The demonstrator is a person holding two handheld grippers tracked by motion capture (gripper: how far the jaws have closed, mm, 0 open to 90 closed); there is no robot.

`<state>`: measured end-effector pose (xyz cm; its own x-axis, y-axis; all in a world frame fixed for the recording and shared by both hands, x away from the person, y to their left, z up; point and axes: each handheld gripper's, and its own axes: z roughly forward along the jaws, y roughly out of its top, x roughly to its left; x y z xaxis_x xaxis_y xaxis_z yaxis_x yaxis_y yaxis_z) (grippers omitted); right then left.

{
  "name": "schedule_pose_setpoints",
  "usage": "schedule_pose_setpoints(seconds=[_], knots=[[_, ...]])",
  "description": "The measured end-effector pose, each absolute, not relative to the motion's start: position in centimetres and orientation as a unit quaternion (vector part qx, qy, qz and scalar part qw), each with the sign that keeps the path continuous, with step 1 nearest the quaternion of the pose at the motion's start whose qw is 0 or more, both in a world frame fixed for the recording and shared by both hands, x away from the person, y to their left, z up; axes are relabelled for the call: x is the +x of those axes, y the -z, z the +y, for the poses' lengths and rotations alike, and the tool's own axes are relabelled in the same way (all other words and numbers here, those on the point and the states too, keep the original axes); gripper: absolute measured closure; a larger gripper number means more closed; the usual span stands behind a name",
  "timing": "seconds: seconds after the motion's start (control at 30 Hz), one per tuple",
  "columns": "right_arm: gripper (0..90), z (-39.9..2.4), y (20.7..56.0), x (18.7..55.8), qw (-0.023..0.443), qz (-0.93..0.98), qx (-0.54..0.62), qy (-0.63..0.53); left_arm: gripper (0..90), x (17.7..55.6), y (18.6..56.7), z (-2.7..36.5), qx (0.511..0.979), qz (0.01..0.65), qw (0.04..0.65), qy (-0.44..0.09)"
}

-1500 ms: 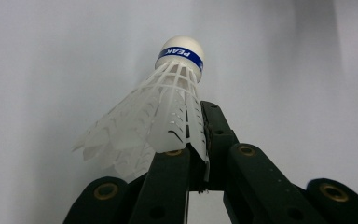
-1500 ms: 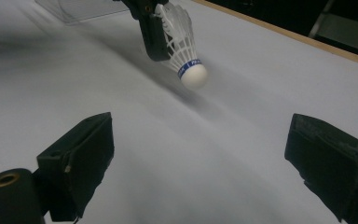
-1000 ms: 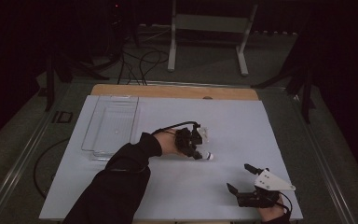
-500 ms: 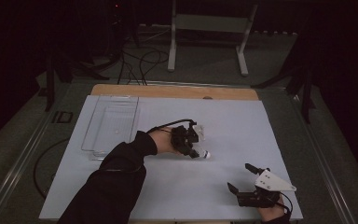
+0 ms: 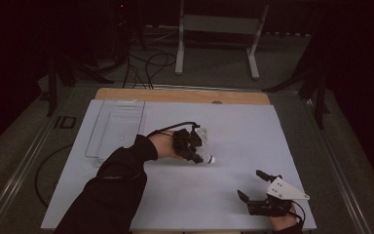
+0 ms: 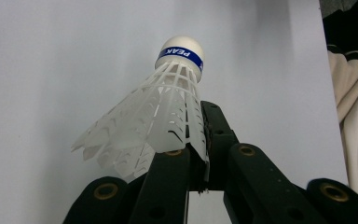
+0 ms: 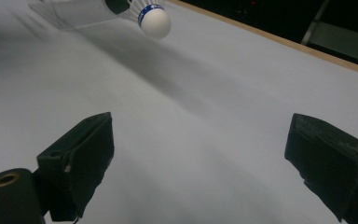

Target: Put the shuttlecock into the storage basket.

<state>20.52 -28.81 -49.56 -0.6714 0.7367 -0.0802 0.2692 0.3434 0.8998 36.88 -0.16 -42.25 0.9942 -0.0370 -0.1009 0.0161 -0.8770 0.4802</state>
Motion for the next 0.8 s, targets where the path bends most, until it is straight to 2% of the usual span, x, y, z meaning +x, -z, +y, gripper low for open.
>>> schedule_pose_setpoints(seconds=[0.27,0.8], knots=[[8.0,-28.6,49.7,20.6,0.258,0.776,0.309,-0.485,89.5,37.0,41.7,1.0,0.967,0.006,0.249,0.050],[8.0,-28.5,49.9,21.4,0.239,0.762,0.300,-0.522,89.6,37.1,40.9,3.2,0.966,0.023,0.253,0.042]])
